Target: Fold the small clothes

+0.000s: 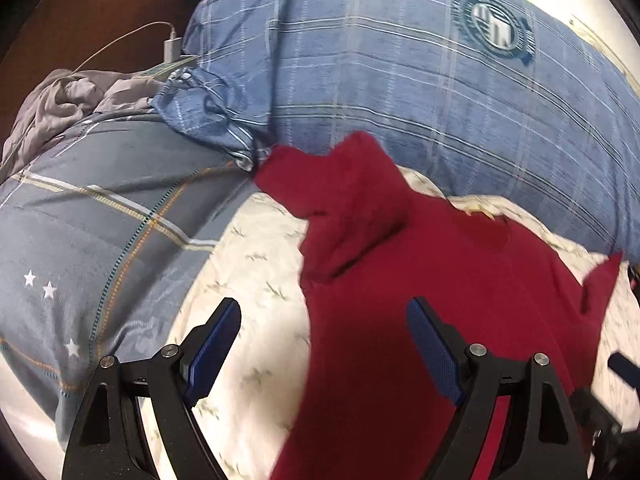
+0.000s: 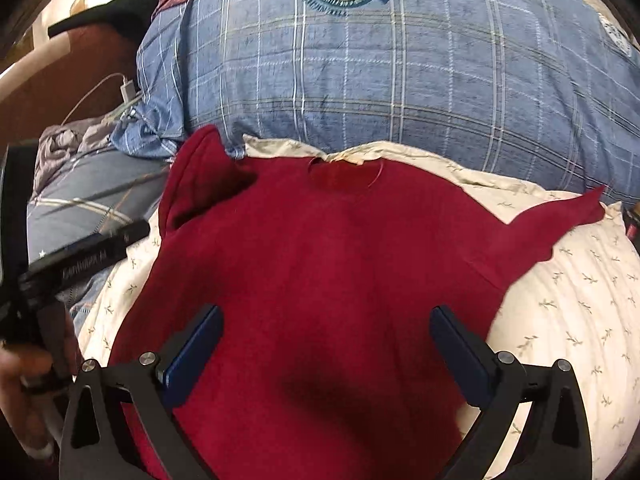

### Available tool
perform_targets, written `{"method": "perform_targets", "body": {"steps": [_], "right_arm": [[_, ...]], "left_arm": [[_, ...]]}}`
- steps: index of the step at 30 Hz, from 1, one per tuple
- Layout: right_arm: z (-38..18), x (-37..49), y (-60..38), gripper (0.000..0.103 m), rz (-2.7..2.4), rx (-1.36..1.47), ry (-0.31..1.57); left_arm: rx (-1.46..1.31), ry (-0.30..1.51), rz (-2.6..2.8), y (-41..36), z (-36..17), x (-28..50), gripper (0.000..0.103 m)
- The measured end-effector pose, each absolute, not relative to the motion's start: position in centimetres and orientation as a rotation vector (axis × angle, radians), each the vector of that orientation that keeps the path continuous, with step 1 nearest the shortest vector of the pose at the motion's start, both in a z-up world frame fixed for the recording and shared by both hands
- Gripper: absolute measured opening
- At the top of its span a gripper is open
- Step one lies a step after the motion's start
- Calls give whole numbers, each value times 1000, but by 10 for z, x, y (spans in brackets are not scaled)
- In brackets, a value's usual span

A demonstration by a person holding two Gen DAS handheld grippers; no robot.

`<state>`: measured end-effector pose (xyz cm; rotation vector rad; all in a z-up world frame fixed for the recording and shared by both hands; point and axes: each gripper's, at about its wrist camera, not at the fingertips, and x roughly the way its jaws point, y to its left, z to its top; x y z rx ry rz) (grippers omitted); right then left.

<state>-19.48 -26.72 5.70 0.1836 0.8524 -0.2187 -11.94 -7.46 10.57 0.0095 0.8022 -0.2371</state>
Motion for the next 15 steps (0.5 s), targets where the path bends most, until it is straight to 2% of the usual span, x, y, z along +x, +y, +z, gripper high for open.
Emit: {"method": "perform_targets", "body": {"steps": [7,15], "right_arm": [[44,-177,-269,102,-210,166,902],[71,-113,-273,101,-149,163,862]], "left_arm": [[-17,794,-218,-75,94,-76,85],[-28,827,-255,-74,61,-40,84]]}}
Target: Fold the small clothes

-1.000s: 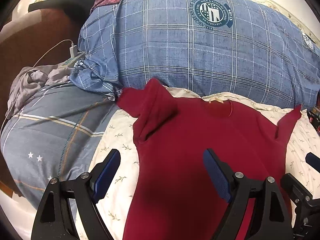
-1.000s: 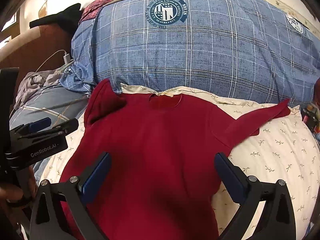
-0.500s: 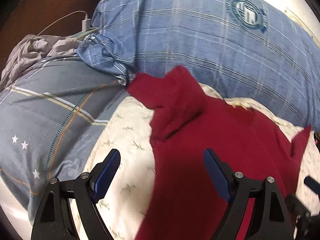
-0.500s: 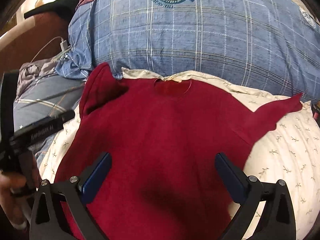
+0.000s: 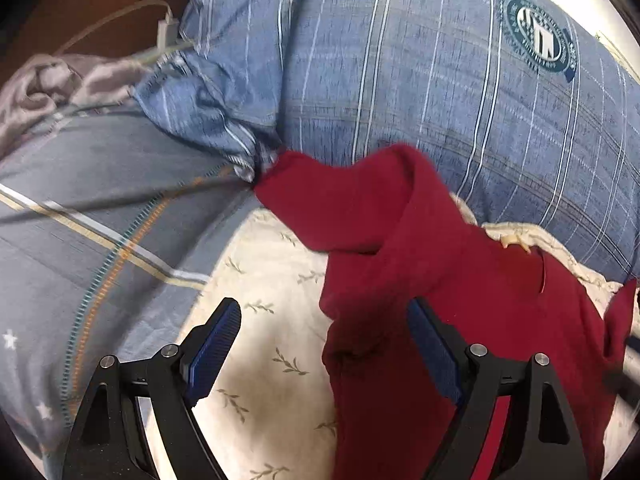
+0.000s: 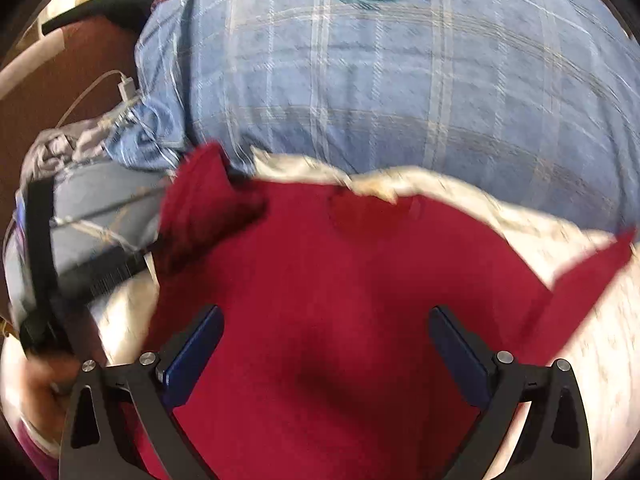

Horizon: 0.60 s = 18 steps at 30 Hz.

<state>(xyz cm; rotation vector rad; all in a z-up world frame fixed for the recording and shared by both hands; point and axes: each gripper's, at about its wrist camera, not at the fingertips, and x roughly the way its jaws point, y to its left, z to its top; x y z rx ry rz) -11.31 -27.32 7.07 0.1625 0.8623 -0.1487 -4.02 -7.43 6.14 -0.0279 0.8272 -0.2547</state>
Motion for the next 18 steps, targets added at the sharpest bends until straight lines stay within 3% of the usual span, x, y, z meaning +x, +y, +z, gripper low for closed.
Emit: {"method": "perform_targets", "body": {"steps": [3,7,18], "right_arm": [[78,-74,-265,94,-112,144,832],[64,-17,-259,68,-112,189,852],[13,52,-196,60,26,185,949]], "left_arm": [[5,843,-254,-71,57,-26,84],[6,784,-222,-52,66,-19,85],[-78,794,-103,-10,56,9,84]]}}
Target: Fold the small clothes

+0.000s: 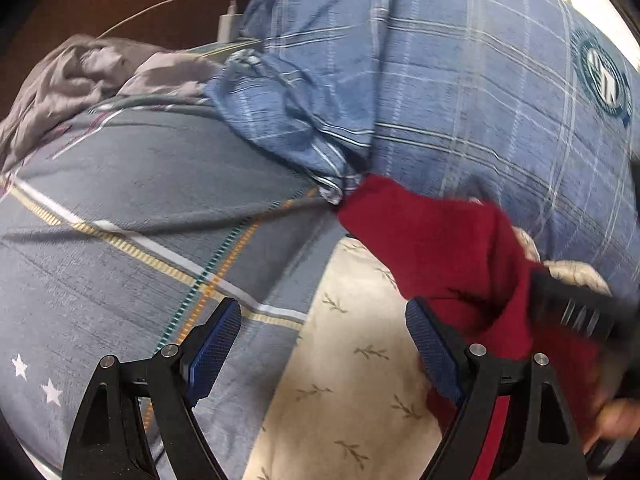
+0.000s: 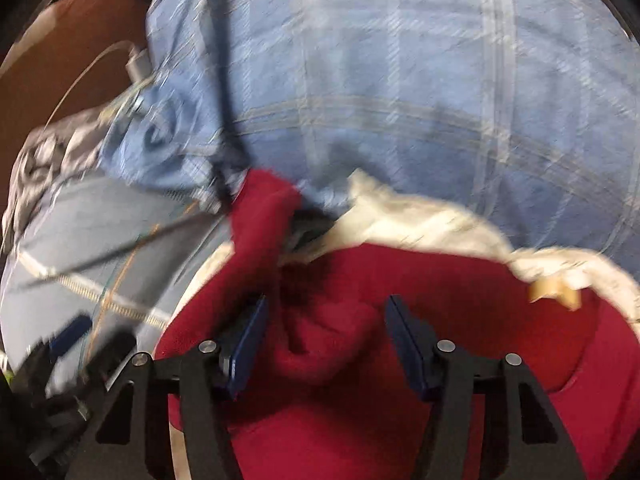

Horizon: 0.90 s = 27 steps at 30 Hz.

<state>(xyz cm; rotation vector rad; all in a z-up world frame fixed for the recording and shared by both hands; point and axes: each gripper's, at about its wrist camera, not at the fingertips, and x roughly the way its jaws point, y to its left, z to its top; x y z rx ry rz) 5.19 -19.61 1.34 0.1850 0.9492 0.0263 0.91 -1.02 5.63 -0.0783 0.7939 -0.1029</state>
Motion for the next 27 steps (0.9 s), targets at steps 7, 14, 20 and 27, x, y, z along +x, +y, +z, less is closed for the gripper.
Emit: {"method": "perform_targets", "body": {"steps": [7,14,20,27], "right_arm": [[-13,36,-182,63,50,209,972],[27,34,-222,67,39,311,945],[48,92,-218,81,112,243,959],[6,183,-180,81,192,64,1127]], "left_arm": [[-197,776,-94,6,57,6,84],[-147,814,-111,-7,52,6,84],[-121,825,-118,-13,51,7,84],[-122,833,-106,-10,48,11,84]]}}
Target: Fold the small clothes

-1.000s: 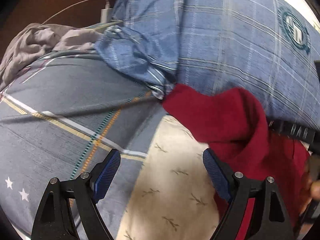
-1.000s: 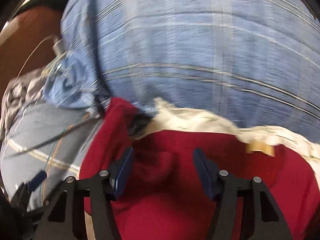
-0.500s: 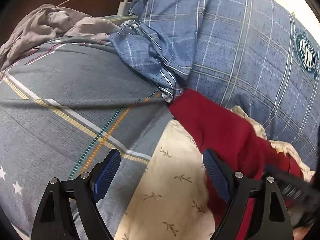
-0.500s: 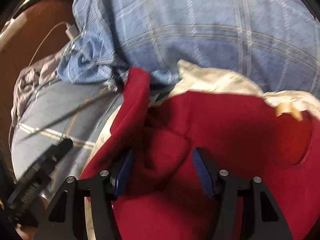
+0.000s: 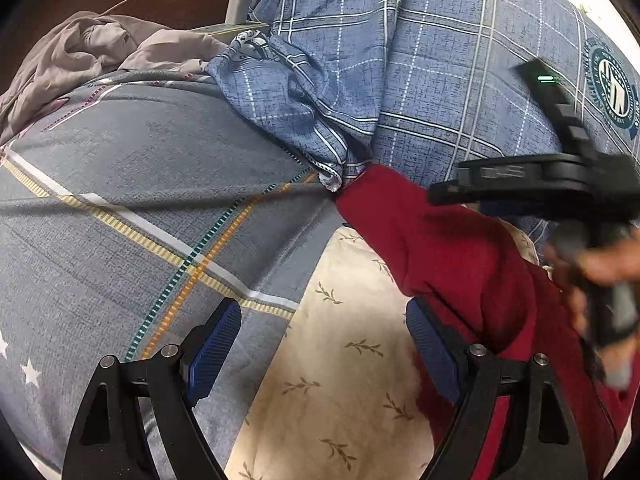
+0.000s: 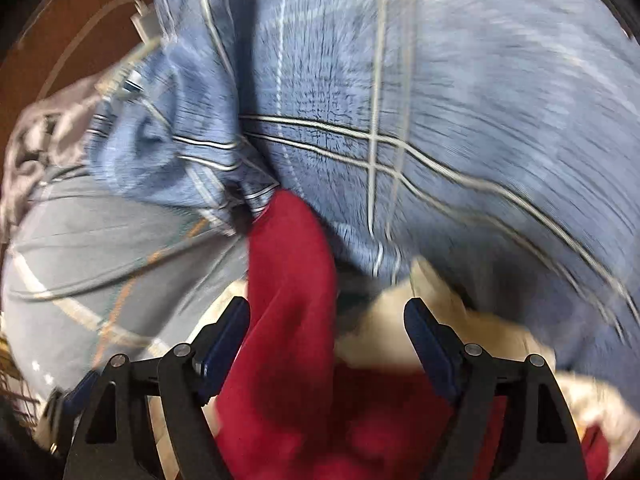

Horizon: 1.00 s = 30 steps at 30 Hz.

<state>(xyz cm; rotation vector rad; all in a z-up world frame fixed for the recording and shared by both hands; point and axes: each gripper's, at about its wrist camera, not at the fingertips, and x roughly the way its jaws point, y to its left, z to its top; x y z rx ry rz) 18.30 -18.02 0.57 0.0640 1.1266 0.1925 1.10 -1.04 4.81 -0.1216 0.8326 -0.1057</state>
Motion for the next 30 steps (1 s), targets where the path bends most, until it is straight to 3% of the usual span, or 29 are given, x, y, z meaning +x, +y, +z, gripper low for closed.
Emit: {"method": "perform_targets", "body": {"steps": [4,6,7,8,13,17,24,30], "right_arm": [[-23,223,-168,80,233,62,1210],[-33,232,-162,69,259,72,1224],[-37,235,-158,30,258,59,1225],[-41,236,-153,8,238,23,1227],[-28,210,-150,6,214,-11,1126],[16,161,-175,6,216,90,1008],[90,29,-270,6,102,296,759],[92,-84,-325,6,-103,338,709]], "left_arm": [[-124,840,-101,-10,44,16,84],[-118,850,-97,-12,41,20,84],[-114,853,-95,-13,40,22,84],[-112,853,-94,-13,40,23,84],[-119,849,-80,-11,40,23,84],[-119,837,-73,-9,43,20,84],[-148,812,-80,-8,48,11,84],[-97,800,-103,-21,49,1,84]]}}
